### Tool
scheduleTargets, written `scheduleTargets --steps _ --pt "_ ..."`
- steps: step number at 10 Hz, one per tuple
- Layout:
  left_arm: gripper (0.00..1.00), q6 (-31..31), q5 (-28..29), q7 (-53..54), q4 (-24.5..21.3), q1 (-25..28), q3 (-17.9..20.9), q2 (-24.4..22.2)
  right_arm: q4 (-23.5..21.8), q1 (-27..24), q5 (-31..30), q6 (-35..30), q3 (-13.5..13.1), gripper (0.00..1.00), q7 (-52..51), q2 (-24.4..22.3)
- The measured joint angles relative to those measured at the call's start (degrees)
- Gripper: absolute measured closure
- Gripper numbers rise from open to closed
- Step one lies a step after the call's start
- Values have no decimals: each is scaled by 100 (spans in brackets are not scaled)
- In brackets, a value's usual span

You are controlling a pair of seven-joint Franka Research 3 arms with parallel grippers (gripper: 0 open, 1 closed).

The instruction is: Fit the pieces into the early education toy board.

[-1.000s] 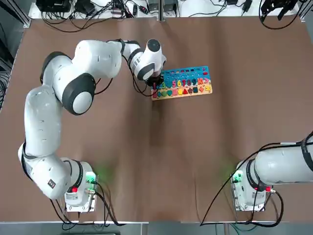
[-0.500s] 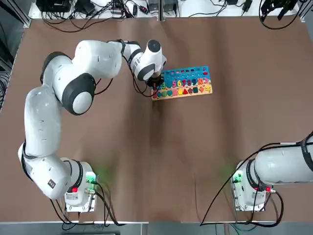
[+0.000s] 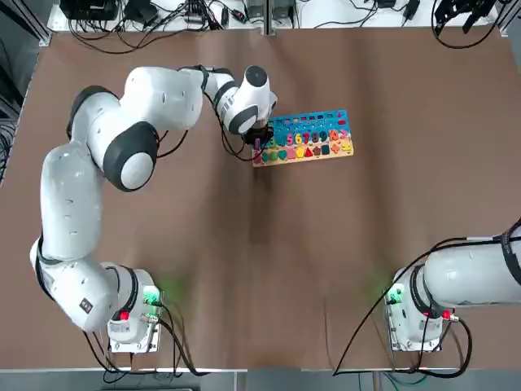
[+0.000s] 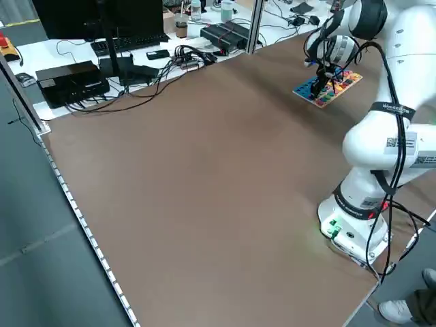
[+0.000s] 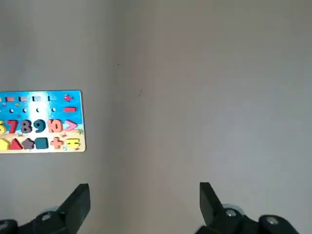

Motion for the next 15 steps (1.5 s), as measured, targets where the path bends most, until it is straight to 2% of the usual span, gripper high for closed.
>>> scheduleTargets --steps 5,10,15 --pt "60 -46 -8 0 32 5 -6 -128 7 0 0 -3 3 1 -1 0" --pt "59 -517 -17 234 57 104 -6 -455 8 2 0 -2 5 1 -5 0" --pt "30 -1553 -30 1548 345 753 0 -1518 8 13 4 59 17 1 -5 32"
